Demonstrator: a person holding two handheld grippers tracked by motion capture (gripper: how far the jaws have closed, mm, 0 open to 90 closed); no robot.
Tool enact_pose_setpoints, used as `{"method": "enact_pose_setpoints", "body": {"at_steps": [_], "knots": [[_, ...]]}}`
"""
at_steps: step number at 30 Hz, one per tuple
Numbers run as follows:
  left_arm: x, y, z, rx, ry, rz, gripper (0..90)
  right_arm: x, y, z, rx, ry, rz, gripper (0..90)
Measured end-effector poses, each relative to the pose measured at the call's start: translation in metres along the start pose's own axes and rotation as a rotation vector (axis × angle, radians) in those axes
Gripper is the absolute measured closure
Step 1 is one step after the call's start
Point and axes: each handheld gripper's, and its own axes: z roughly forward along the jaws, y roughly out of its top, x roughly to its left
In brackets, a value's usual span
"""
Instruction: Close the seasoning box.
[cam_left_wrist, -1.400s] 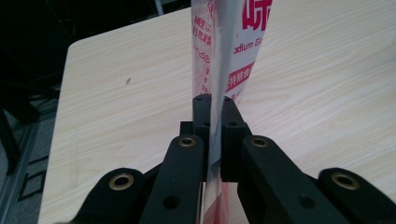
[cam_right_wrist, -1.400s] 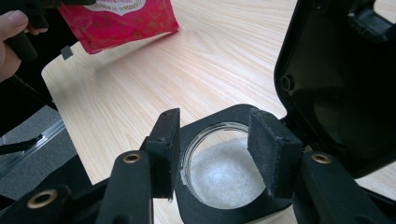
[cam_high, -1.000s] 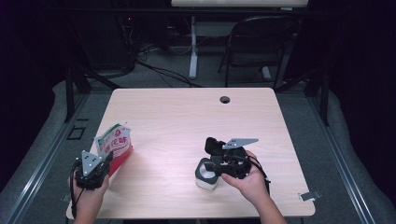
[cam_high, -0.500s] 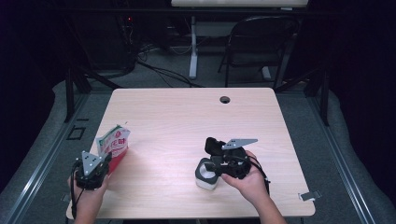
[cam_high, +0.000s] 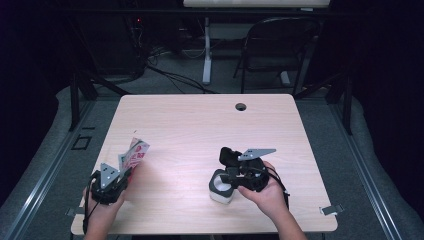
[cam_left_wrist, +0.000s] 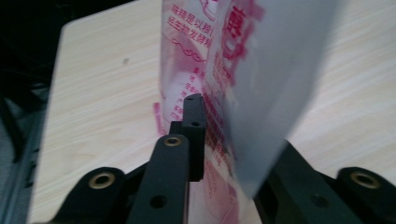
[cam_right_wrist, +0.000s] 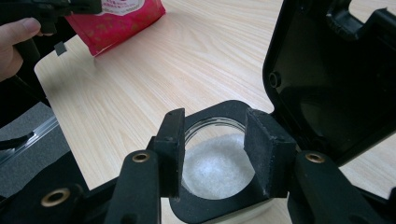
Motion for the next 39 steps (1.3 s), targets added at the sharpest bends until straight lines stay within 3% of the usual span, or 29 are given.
{"method": "enact_pose_setpoints", "body": {"at_steps": [5,13,21,24,28,39], "knots": [[-0.006,0.000,0.006,0.008,-0.092,0.013,69.4,-0.001,0.000,0.000,0.007,0.000,-0.004,58.9],[-0.006,-0.002,0.008,0.004,-0.121,-0.020,51.5,-0.001,0.000,0.000,0.007,-0.001,-0.003,58.9],[-0.013,-0.002,0.012,0.025,-0.209,-0.020,39.4,-0.001,0.000,-0.001,0.000,-0.006,0.000,58.2],[-0.017,-0.002,0.013,0.036,-0.236,-0.007,36.6,0.000,0.000,-0.001,0.000,-0.011,-0.005,57.6],[-0.025,-0.003,0.016,0.034,-0.220,0.035,36.1,0.000,0.000,-0.001,0.000,-0.015,-0.006,56.2],[-0.052,-0.005,0.025,0.072,-0.299,0.110,35.8,0.001,0.000,0.000,-0.008,-0.020,-0.007,53.9]]}}
